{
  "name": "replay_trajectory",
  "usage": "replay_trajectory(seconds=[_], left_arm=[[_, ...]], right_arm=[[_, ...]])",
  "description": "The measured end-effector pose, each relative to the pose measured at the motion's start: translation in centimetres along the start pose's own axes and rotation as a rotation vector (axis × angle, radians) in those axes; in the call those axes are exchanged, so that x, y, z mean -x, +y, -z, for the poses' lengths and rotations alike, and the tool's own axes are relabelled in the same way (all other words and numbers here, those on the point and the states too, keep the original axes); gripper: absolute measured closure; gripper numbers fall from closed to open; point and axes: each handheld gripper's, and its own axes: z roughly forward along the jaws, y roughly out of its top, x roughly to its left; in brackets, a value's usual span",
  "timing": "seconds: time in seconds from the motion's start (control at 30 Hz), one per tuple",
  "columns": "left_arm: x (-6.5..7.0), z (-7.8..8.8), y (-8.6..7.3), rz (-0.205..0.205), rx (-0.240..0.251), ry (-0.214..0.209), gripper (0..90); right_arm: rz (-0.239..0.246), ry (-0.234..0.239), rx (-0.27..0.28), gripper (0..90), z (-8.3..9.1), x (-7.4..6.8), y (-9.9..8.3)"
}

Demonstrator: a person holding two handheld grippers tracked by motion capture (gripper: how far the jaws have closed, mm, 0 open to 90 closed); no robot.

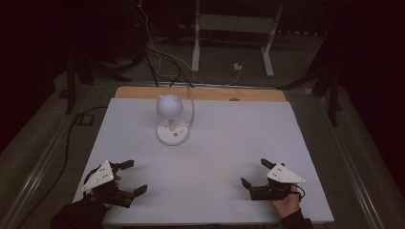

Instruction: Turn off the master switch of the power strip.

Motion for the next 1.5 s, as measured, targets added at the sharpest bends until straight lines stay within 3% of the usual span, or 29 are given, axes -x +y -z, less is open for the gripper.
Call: replay_trajectory(seconds=[0.47,0.63,0.73,0.97,1.33,1.5], left_arm=[[-0.1,0.0,-0.1,0.004,-0.009,0.009,0.2],[0.0,0.0,0.0,-0.002,-0.010,0.009,0.2],[0.0,0.1,0.0,0.000,-0.008,0.010,0.2],[0.0,0.0,0.0,0.004,-0.008,0.008,0.2],[0.0,0.1,0.0,0.006,-0.005,0.007,0.2],[0.0,0.1,0.0,0.007,0.000,0.007,0.2]], right_arm=[[-0.002,-0.023,0.020,0.0,0.2,0.0,0.3],[-0.047,-0.020,0.000,0.0,0.1,0.0,0.8],[-0.049,-0.008,-0.016,0.0,0.1,0.0,1.1],[-0.083,0.028,-0.042,0.0,0.1,0.2,3.0],[-0.047,0.037,0.006,0.0,0.2,1.3,6.8],[-0.064,0.052,0.025,0.0,-0.2,1.7,8.2]])
